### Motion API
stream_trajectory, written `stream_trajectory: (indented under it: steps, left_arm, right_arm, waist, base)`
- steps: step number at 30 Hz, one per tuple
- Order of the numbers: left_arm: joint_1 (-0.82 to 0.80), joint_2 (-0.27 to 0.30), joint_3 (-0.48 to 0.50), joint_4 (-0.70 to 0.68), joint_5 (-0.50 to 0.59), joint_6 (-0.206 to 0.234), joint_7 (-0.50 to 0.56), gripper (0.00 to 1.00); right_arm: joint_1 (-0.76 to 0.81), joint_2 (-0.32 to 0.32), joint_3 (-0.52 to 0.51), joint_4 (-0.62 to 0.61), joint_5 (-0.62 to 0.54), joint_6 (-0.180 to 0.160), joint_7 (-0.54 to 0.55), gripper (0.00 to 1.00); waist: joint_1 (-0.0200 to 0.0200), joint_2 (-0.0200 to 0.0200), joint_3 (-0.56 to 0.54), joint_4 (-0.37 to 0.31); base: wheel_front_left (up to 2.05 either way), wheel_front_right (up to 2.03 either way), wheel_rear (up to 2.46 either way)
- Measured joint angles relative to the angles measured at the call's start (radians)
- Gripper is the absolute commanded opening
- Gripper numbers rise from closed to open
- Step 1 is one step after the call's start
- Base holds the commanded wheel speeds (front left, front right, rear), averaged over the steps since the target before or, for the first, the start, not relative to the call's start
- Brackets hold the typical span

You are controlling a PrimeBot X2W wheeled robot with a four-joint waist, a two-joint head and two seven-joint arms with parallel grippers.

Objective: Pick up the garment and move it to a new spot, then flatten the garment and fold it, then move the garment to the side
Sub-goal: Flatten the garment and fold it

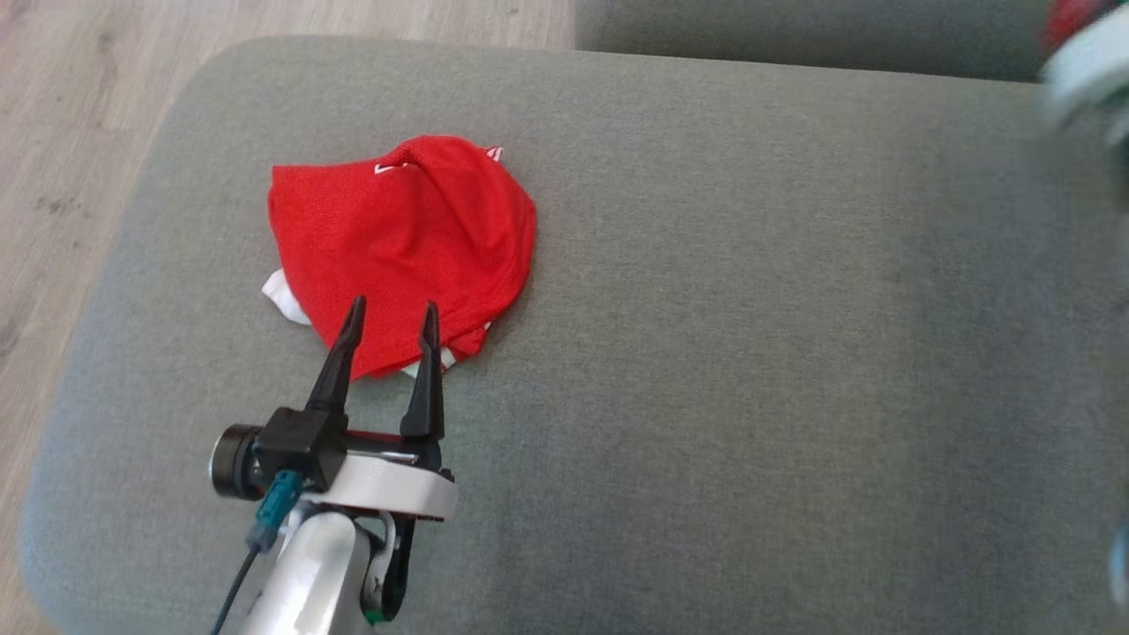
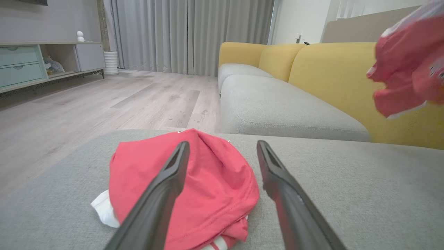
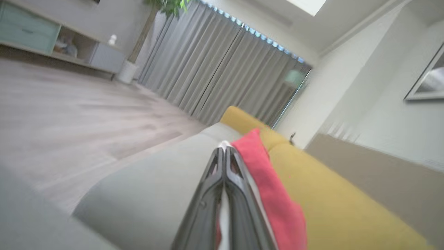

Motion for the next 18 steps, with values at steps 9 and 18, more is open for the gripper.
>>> stream_trajectory:
  steps: [9, 18]
  left_arm:
    - [0.000, -0.001, 0.004, 0.003, 0.001, -0.002, 0.000, 1.00]
    - [0.017, -0.001, 0.006, 0.009, 0.002, -0.003, 0.000, 1.00]
  right_arm:
    - [0.390, 0.050, 0.261, 0.098, 0.169, 0.000, 0.092, 0.00]
    - [0.498, -0.073, 0.416, -0.075, 0.444, 0.000, 0.237, 1.00]
  waist:
    - [0.0000, 0.0000, -0.021, -0.058]
    - [0.0001, 0.0000, -0.046, -0.112]
  base:
    - [0.00, 0.00, 0.00]
    - [0.00, 0.00, 0.00]
